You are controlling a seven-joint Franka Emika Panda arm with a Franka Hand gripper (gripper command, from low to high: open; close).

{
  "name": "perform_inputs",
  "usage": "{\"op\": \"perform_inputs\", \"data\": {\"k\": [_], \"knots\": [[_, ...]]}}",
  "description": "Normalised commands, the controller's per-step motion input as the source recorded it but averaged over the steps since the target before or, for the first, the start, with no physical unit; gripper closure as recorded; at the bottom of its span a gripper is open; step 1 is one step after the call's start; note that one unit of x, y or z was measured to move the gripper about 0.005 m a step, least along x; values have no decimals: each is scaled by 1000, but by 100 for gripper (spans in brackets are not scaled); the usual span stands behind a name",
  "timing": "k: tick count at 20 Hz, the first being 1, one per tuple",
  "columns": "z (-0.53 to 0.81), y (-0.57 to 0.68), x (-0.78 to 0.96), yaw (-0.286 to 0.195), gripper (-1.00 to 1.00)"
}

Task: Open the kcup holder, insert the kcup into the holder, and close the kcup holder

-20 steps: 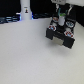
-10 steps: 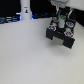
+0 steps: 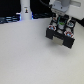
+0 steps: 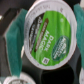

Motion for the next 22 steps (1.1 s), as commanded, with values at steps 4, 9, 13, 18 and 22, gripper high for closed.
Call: {"op": "perform_inputs", "data": {"k": [4,9,13,18,22], "knots": [[115,119,68,49,-100],[398,29,138,67,-100],[416,-69,255,73,-100],[494,-279,420,66,-100],[368,-435,573,44,-100]]}}
